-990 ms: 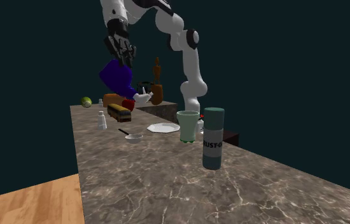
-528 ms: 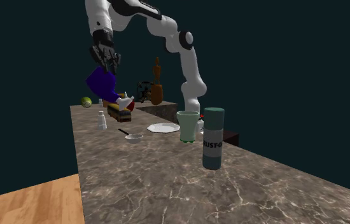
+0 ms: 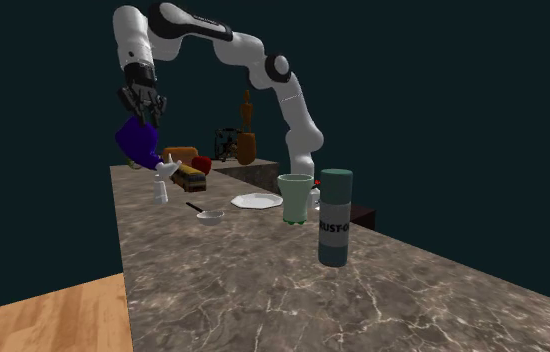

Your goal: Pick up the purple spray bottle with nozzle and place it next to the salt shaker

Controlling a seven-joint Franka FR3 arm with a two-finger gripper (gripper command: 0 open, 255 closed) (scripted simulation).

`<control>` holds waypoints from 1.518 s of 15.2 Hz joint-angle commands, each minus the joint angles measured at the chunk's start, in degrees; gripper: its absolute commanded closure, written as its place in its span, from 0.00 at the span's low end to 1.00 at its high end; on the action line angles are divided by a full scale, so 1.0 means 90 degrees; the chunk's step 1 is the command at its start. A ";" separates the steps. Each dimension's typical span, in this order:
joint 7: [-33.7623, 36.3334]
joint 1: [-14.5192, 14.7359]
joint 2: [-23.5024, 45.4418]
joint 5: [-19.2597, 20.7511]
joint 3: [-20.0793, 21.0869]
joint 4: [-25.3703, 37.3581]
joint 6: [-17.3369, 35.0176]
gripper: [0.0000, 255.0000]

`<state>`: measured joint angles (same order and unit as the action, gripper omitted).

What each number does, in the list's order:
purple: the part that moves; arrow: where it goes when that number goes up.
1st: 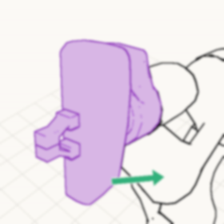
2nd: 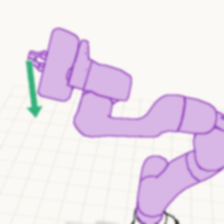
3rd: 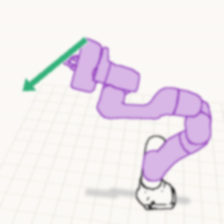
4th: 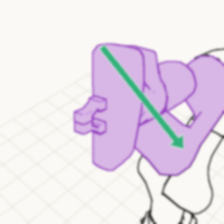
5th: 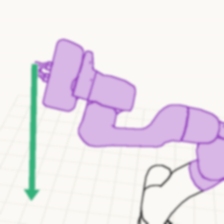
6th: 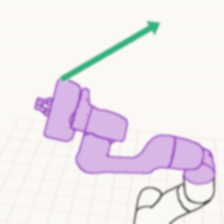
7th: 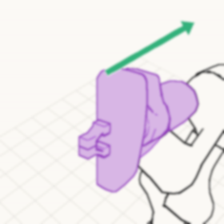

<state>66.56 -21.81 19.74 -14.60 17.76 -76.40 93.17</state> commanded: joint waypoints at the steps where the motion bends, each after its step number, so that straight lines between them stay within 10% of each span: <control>1: -0.0191 -0.0108 0.0272 0.0062 -0.0080 0.0315 -0.0110 1.00; 6: -0.0567 -0.0317 0.1192 0.0248 -0.0255 0.1509 -0.0544 1.00; 23: -0.0982 -0.0385 0.1075 0.0183 -0.0289 -0.0112 0.0899 1.00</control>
<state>58.10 -25.15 29.49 -12.89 15.21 -76.41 100.37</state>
